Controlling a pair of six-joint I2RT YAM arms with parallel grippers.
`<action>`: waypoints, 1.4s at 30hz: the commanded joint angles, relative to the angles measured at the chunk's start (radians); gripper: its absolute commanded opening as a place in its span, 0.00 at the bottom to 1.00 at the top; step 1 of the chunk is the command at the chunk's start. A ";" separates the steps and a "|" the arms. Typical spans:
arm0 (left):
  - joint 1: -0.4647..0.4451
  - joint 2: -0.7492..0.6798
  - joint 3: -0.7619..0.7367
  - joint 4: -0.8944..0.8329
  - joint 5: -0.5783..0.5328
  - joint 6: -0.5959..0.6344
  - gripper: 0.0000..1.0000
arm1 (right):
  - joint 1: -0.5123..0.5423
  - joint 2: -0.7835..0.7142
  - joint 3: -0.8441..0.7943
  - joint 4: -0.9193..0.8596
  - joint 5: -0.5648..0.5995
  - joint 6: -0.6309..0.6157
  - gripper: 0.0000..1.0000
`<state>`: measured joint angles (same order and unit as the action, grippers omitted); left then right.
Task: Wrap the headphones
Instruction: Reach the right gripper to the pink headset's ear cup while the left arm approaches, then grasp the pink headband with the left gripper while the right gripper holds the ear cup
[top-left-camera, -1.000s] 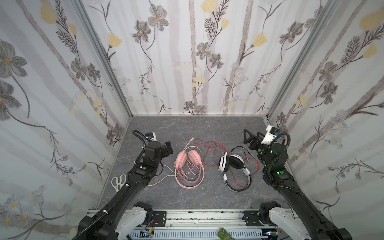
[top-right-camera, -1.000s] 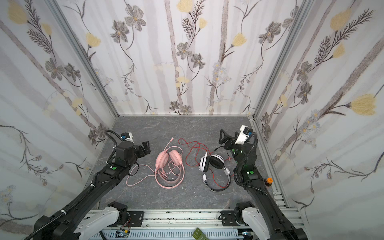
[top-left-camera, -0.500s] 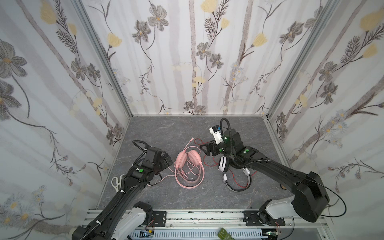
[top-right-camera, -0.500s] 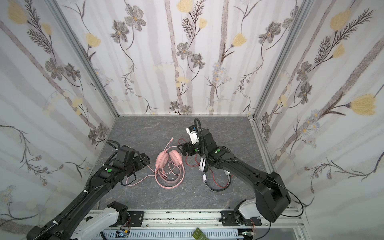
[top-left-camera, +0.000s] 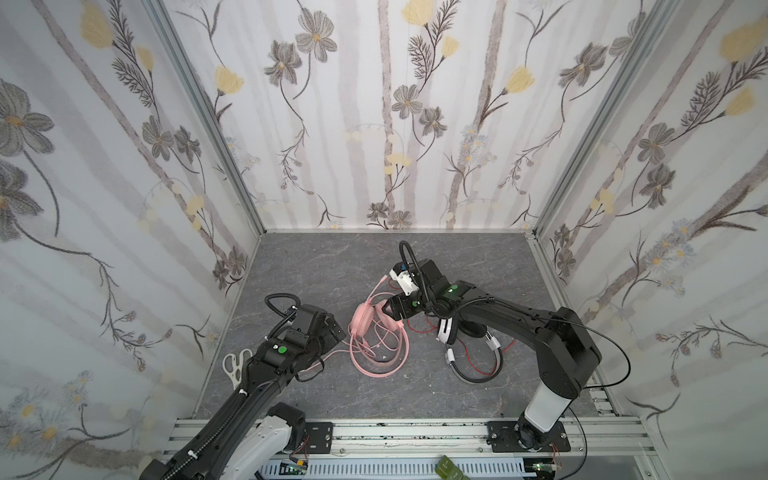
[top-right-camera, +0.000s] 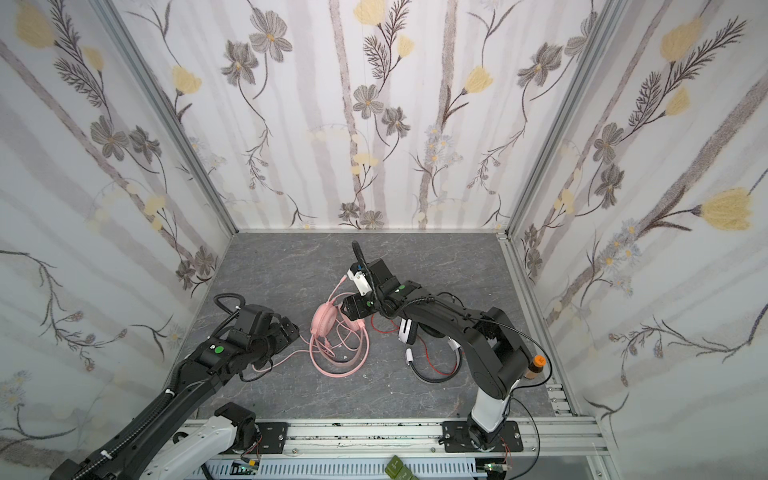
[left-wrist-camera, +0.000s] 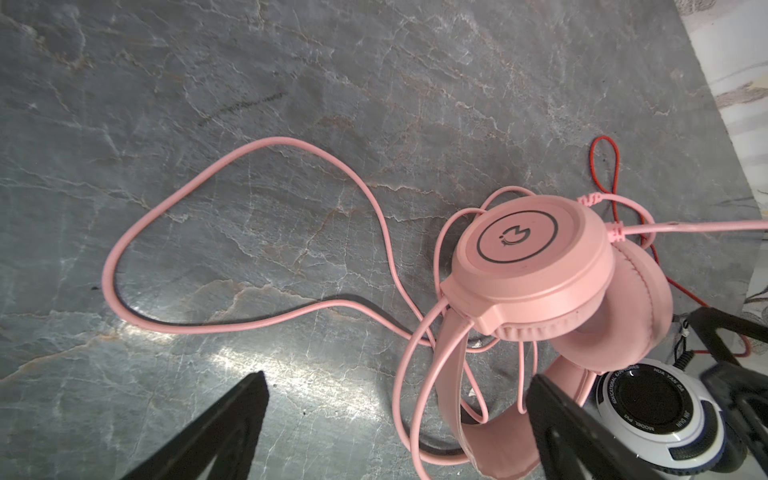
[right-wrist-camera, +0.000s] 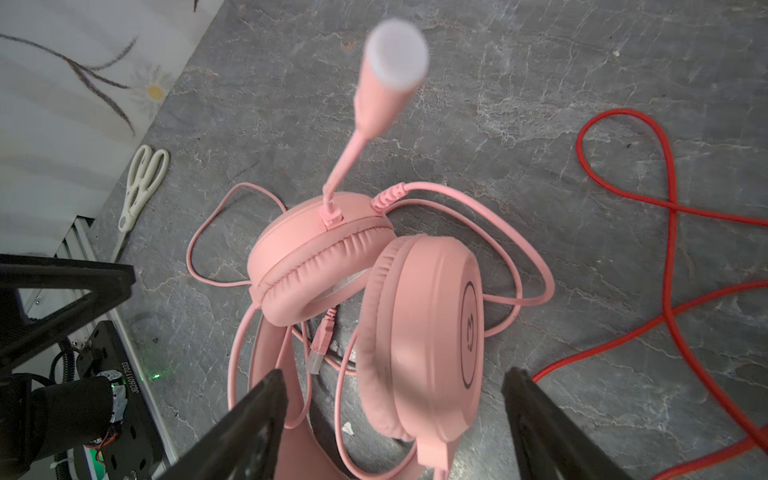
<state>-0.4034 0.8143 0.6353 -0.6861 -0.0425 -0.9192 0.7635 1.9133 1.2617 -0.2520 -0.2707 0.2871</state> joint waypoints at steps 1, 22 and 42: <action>0.023 -0.037 0.001 -0.065 -0.043 0.010 1.00 | 0.016 0.020 0.017 -0.007 0.053 0.014 0.82; 0.190 0.128 0.102 -0.254 -0.080 -0.127 1.00 | 0.031 0.134 0.067 0.018 0.114 0.090 0.73; 0.067 0.229 0.249 -0.191 0.016 0.132 1.00 | 0.030 0.031 0.070 0.066 0.180 0.123 0.27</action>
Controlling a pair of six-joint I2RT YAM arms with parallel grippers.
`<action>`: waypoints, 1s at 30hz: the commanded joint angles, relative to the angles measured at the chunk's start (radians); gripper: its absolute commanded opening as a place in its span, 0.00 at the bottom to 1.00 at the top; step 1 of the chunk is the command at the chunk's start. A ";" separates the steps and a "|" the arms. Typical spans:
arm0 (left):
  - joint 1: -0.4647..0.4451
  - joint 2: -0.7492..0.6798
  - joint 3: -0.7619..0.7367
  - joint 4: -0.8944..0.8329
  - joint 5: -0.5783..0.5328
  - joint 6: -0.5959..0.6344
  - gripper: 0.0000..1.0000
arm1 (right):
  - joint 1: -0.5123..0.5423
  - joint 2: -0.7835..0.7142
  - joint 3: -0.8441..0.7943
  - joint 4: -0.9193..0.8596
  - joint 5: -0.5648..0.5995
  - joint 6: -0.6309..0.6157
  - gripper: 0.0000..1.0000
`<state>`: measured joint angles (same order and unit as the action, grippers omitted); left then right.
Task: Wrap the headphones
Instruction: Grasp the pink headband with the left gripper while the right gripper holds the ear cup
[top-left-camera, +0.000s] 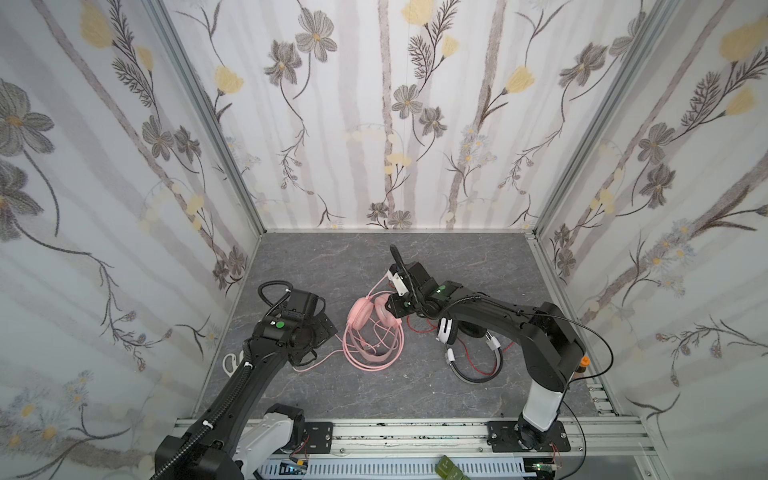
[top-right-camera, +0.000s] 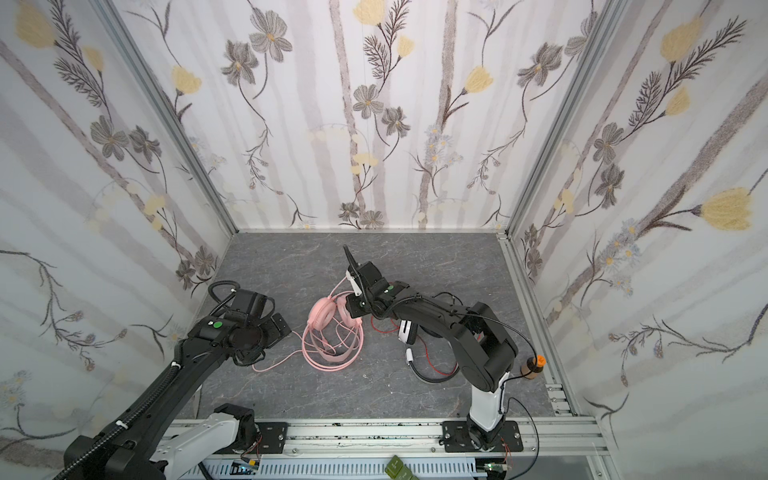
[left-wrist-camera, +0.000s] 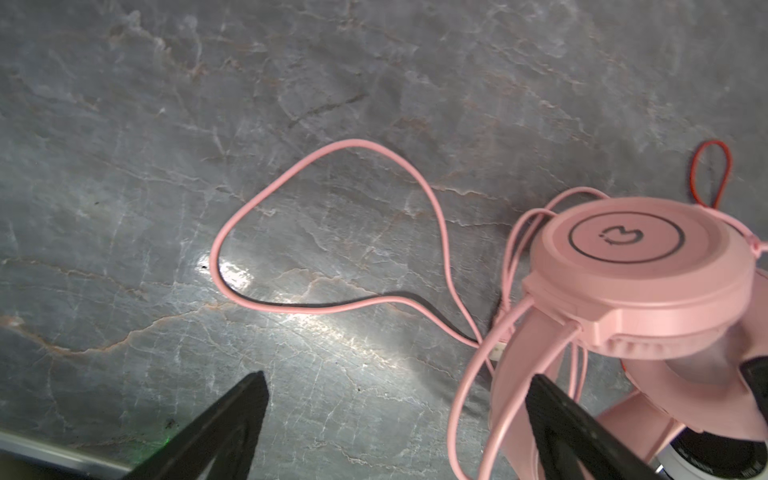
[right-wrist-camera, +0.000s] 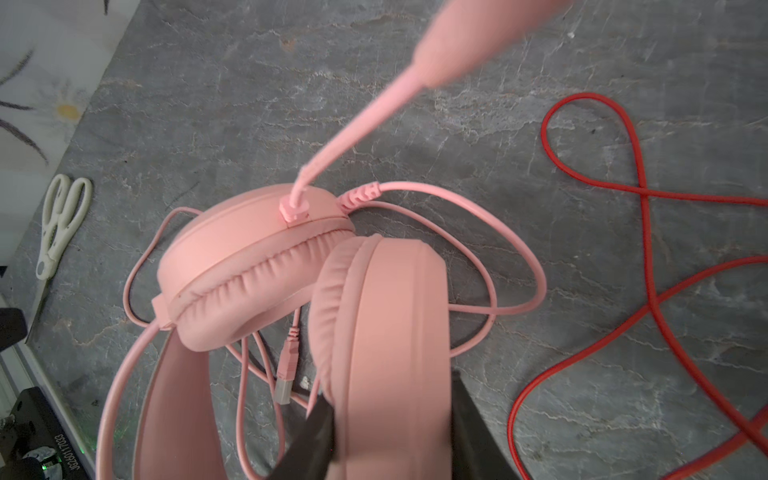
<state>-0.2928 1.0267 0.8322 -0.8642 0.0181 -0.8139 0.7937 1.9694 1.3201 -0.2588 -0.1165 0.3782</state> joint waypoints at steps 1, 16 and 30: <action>-0.077 0.029 0.080 -0.027 -0.061 0.015 1.00 | -0.001 -0.035 0.012 0.078 0.042 0.041 0.26; -0.344 0.201 0.166 0.089 -0.030 -0.357 1.00 | -0.007 -0.235 -0.066 0.114 0.398 0.309 0.13; -0.432 0.417 0.331 0.115 -0.037 -0.453 0.98 | -0.008 -0.323 -0.148 0.141 0.438 0.296 0.13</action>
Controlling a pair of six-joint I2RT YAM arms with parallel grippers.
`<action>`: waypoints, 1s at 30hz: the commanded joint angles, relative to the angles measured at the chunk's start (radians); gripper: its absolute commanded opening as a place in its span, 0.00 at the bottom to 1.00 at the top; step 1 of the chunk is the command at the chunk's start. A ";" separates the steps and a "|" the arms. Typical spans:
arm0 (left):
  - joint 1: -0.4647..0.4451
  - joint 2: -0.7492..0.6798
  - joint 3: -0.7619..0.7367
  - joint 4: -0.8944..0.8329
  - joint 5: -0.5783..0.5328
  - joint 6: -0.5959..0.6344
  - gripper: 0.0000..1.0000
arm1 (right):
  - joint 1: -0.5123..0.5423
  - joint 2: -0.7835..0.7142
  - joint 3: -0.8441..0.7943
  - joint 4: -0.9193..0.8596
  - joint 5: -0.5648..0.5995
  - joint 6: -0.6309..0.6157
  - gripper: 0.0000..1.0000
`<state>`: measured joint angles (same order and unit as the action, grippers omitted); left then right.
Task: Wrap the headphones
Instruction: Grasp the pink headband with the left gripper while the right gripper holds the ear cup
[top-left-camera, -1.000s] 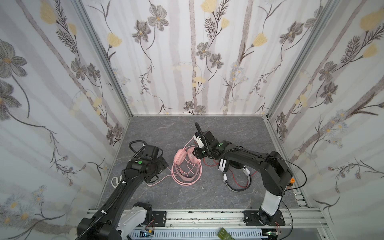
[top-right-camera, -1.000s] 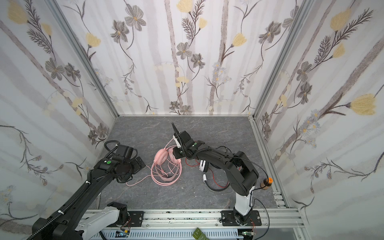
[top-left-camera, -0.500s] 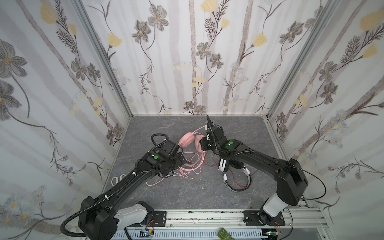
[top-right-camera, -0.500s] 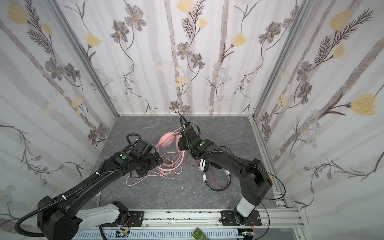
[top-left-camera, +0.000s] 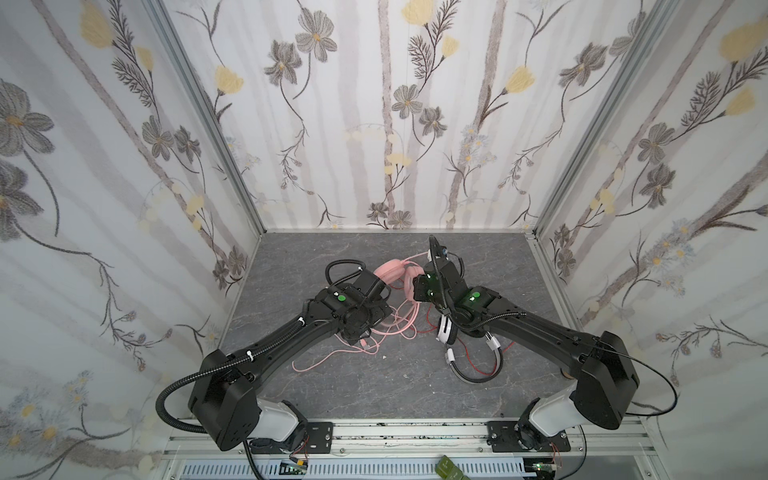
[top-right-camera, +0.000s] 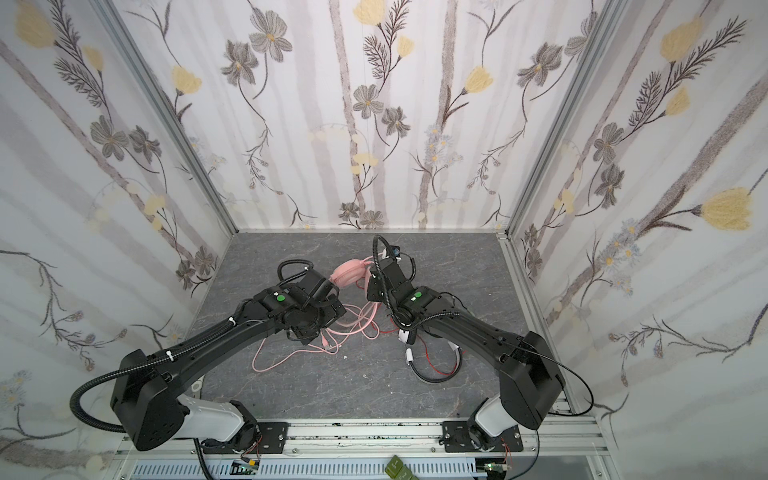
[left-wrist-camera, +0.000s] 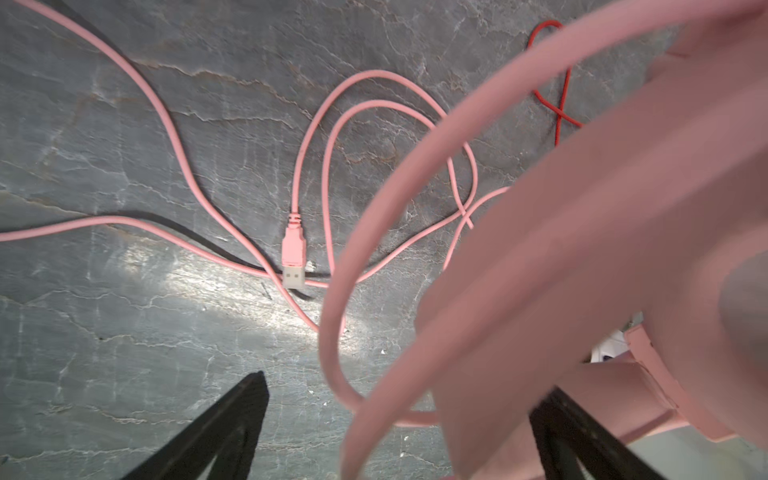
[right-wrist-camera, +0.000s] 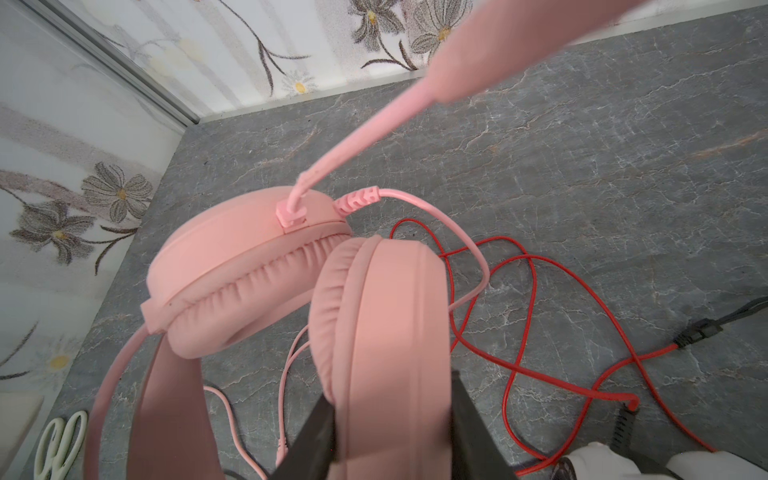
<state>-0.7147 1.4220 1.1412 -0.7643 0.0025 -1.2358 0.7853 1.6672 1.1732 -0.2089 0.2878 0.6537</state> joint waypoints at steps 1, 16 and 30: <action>-0.013 0.031 0.028 0.014 -0.020 -0.028 0.96 | 0.000 -0.027 -0.002 0.093 0.038 0.017 0.13; -0.034 0.050 0.022 0.017 -0.033 -0.009 0.42 | 0.000 -0.099 -0.035 0.114 0.070 0.014 0.13; 0.019 0.035 0.075 -0.041 -0.039 0.137 0.00 | -0.003 -0.182 -0.078 0.127 0.027 -0.057 0.56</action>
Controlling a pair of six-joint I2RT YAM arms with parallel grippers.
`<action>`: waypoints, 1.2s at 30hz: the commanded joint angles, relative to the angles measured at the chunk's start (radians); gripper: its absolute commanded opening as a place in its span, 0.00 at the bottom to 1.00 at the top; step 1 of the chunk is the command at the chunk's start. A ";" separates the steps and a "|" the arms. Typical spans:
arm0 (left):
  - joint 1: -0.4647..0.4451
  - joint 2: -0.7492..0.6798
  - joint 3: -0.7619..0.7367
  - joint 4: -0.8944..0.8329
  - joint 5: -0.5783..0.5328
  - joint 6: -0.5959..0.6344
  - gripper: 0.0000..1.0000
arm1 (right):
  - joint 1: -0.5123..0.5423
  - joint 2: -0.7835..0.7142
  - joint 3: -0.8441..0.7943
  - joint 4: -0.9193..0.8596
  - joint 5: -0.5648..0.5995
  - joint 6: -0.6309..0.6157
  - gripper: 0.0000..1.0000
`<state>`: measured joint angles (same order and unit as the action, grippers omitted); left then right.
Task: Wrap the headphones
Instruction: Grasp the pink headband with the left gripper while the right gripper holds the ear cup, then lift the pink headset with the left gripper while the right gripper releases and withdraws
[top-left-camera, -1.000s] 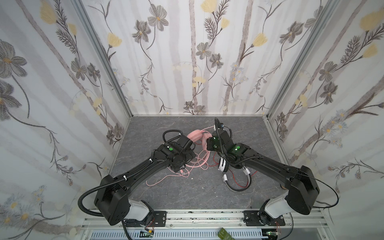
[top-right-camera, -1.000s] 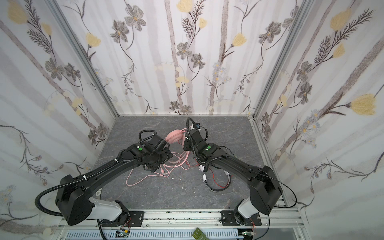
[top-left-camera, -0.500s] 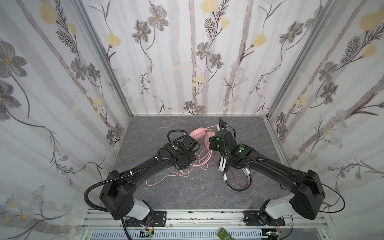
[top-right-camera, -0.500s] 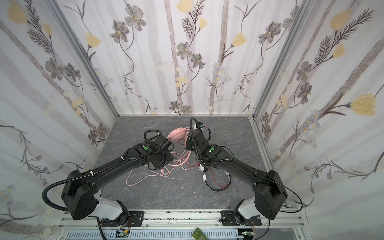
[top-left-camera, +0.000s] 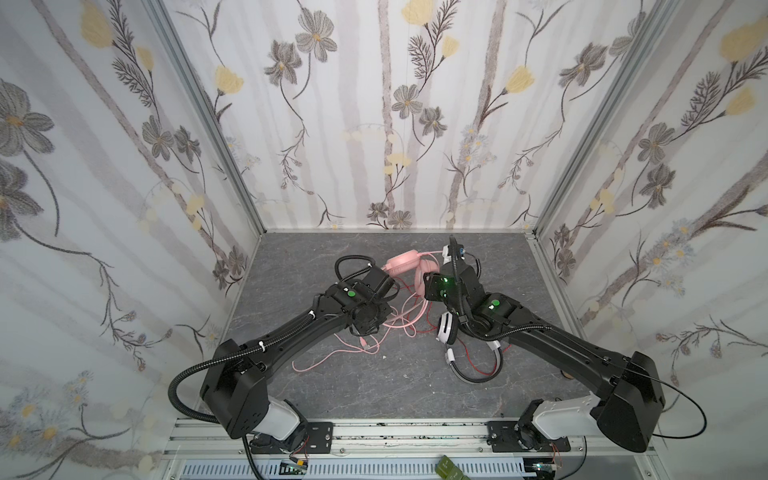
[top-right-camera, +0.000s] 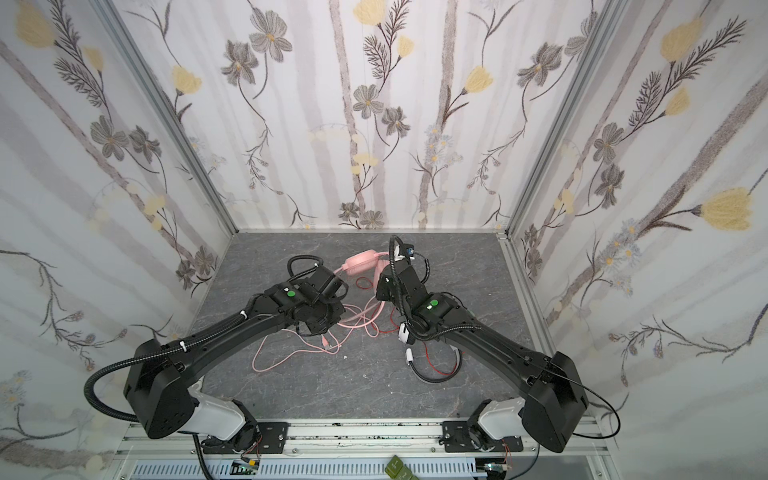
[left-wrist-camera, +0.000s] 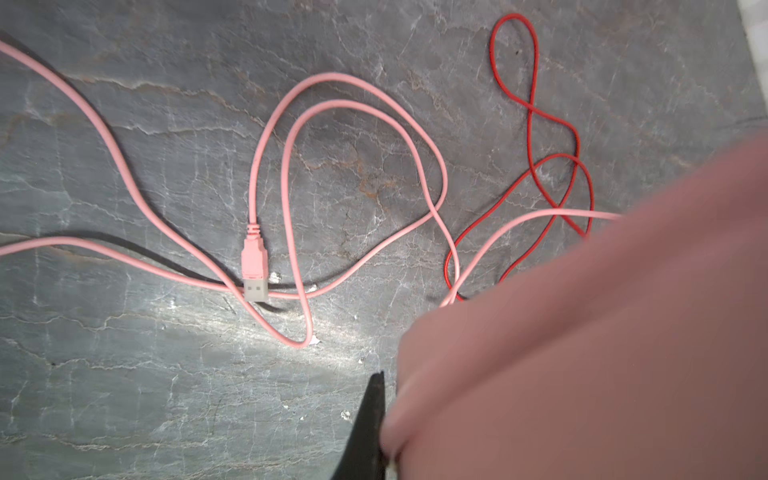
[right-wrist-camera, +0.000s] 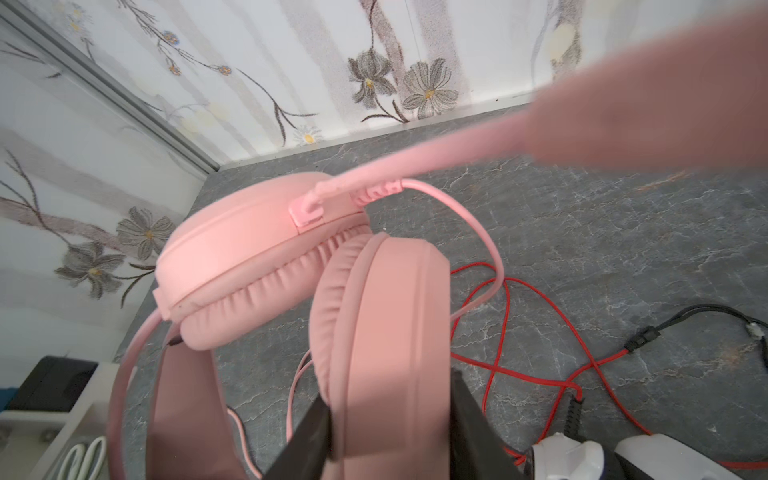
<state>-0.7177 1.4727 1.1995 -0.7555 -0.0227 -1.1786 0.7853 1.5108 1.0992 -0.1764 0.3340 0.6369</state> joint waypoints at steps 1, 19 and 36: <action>0.035 -0.021 0.018 -0.055 -0.009 0.101 0.00 | -0.005 -0.043 -0.012 0.090 -0.032 -0.058 0.61; 0.307 -0.256 0.156 -0.283 0.096 0.498 0.00 | -0.310 -0.290 -0.388 0.149 -0.859 -0.148 0.82; 0.352 -0.179 0.583 -0.272 0.343 0.444 0.00 | -0.122 -0.172 -0.367 0.350 -0.783 -0.194 0.78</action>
<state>-0.3752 1.2781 1.7275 -1.0798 0.2501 -0.7010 0.6502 1.3548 0.7330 0.0776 -0.4828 0.4828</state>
